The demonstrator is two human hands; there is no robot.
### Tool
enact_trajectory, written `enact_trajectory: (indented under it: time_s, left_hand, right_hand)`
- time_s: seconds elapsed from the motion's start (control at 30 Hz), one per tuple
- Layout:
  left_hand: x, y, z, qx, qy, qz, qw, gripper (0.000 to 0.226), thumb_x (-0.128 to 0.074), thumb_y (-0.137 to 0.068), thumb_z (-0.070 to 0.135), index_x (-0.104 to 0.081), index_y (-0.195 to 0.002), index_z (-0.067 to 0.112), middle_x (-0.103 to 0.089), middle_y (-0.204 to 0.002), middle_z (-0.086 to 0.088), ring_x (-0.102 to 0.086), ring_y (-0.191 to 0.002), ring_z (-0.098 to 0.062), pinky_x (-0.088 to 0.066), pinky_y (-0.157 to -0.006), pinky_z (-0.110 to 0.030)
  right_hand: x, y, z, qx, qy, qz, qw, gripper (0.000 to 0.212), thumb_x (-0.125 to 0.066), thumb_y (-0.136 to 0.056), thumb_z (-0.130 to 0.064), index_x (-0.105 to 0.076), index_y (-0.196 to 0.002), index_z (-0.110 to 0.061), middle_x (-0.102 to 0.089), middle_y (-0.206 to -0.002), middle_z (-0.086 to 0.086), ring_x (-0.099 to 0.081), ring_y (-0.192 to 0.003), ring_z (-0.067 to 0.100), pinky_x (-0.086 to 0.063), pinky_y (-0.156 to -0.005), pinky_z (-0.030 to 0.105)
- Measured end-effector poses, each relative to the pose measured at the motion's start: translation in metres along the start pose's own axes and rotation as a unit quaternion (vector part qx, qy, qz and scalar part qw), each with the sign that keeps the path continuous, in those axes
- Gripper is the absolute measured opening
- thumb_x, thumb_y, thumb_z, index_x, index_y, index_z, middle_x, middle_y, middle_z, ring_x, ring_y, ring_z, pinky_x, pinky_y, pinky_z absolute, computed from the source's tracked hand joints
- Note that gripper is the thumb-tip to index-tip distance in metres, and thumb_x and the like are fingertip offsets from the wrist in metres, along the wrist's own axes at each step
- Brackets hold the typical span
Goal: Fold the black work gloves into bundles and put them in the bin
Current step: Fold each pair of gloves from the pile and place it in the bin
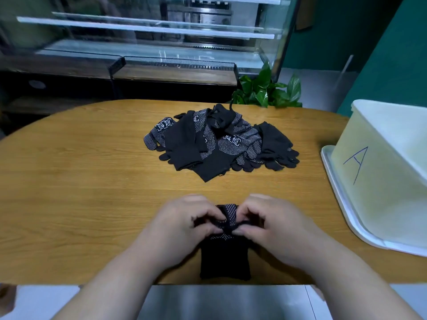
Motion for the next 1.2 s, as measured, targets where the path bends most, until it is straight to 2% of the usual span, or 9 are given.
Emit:
enact_trajectory:
  time_s: [0.1, 0.23, 0.37, 0.53, 0.63, 0.77, 0.87, 1.0, 1.2]
  left_hand:
    - [-0.006, 0.006, 0.002, -0.022, -0.026, -0.017, 0.999, 0.020, -0.065, -0.074, 0.031, -0.069, -0.094, 0.031, -0.066, -0.094, 0.017, -0.058, -0.088, 0.007, -0.041, -0.083, -0.006]
    - [-0.006, 0.010, 0.006, -0.058, -0.043, -0.026, 0.997, 0.014, -0.066, -0.077, 0.028, -0.070, -0.091, 0.030, -0.067, -0.092, 0.017, -0.058, -0.089, 0.003, -0.041, -0.085, -0.007]
    - [-0.005, 0.022, 0.009, -0.076, -0.051, -0.046, 0.995, 0.015, -0.071, -0.078, 0.029, -0.067, -0.092, 0.032, -0.065, -0.096, 0.020, -0.057, -0.093, -0.002, -0.048, -0.083, -0.024]
    - [0.008, 0.033, 0.015, -0.074, 0.014, -0.043, 0.996, 0.012, -0.072, -0.079, 0.026, -0.074, -0.091, 0.024, -0.068, -0.097, 0.016, -0.062, -0.095, -0.004, -0.047, -0.085, -0.024]
    - [0.019, 0.032, 0.004, -0.025, 0.069, 0.008, 0.997, 0.013, -0.065, -0.085, 0.027, -0.076, -0.090, 0.022, -0.070, -0.093, 0.014, -0.065, -0.092, -0.007, -0.047, -0.083, -0.020]
    - [0.028, 0.024, -0.016, 0.069, -0.006, 0.090, 0.994, 0.015, -0.065, -0.086, 0.027, -0.071, -0.086, 0.041, -0.068, -0.092, 0.020, -0.062, -0.093, -0.001, -0.042, -0.079, -0.012]
    - [0.026, 0.021, -0.026, 0.103, -0.052, 0.046, 0.992, 0.021, -0.073, -0.087, 0.021, -0.069, -0.091, 0.042, -0.064, -0.091, 0.018, -0.059, -0.094, -0.001, -0.041, -0.079, -0.011]
    - [0.023, 0.023, -0.027, 0.142, -0.088, -0.015, 0.986, 0.025, -0.077, -0.083, 0.024, -0.068, -0.102, 0.038, -0.060, -0.085, 0.016, -0.056, -0.082, -0.004, -0.039, -0.067, -0.012]
    - [0.022, 0.024, -0.022, 0.206, -0.004, -0.032, 0.978, 0.026, -0.081, -0.080, 0.020, -0.066, -0.090, 0.038, -0.066, -0.074, 0.019, -0.054, -0.062, -0.001, -0.039, -0.062, -0.010]
  right_hand:
    - [-0.004, 0.008, -0.003, -0.002, 0.022, -0.013, 1.000, 0.018, -0.073, -0.085, -0.037, -0.055, -0.090, -0.037, -0.055, -0.088, -0.018, -0.051, -0.084, 0.002, -0.045, -0.073, 0.029]
    - [-0.008, 0.014, -0.008, 0.004, 0.071, -0.030, 0.997, 0.019, -0.070, -0.087, -0.043, -0.052, -0.087, -0.038, -0.050, -0.089, -0.019, -0.043, -0.087, -0.001, -0.035, -0.071, 0.014]
    - [-0.013, 0.019, -0.015, 0.016, 0.091, -0.038, 0.995, 0.018, -0.068, -0.086, -0.045, -0.053, -0.091, -0.036, -0.045, -0.096, -0.019, -0.042, -0.097, 0.002, -0.037, -0.075, 0.023]
    - [-0.012, 0.025, -0.023, 0.022, 0.098, -0.040, 0.994, 0.020, -0.061, -0.084, -0.053, -0.055, -0.084, -0.034, -0.039, -0.097, -0.020, -0.039, -0.098, 0.002, -0.044, -0.080, 0.028]
    - [-0.006, 0.025, -0.023, 0.018, 0.049, -0.034, 0.998, 0.020, -0.057, -0.084, -0.053, -0.060, -0.079, -0.033, -0.048, -0.094, -0.021, -0.045, -0.098, 0.002, -0.042, -0.081, 0.024]
    - [0.008, 0.021, -0.008, -0.044, -0.033, 0.084, 0.995, 0.007, -0.062, -0.091, -0.034, -0.069, -0.089, -0.034, -0.063, -0.088, -0.021, -0.054, -0.095, -0.006, -0.037, -0.076, 0.007]
    - [0.007, 0.018, 0.006, -0.100, -0.022, 0.086, 0.991, 0.009, -0.066, -0.093, -0.027, -0.070, -0.097, -0.034, -0.065, -0.088, -0.022, -0.049, -0.097, -0.010, -0.035, -0.072, 0.004]
    - [-0.005, 0.018, 0.003, -0.088, -0.024, 0.032, 0.995, 0.007, -0.072, -0.088, -0.032, -0.072, -0.095, -0.035, -0.062, -0.088, -0.022, -0.056, -0.091, -0.001, -0.041, -0.071, 0.012]
    - [-0.013, 0.017, 0.002, -0.073, 0.044, -0.019, 0.996, 0.011, -0.070, -0.087, -0.044, -0.068, -0.098, -0.040, -0.055, -0.092, -0.025, -0.053, -0.090, -0.002, -0.037, -0.066, 0.010]
Point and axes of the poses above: each hand's wrist, its own y-axis away from the middle knuckle, its own x-axis out of the back of the hand, z = x × y, the point moved 5 cm from there along -y, towards the middle knuckle
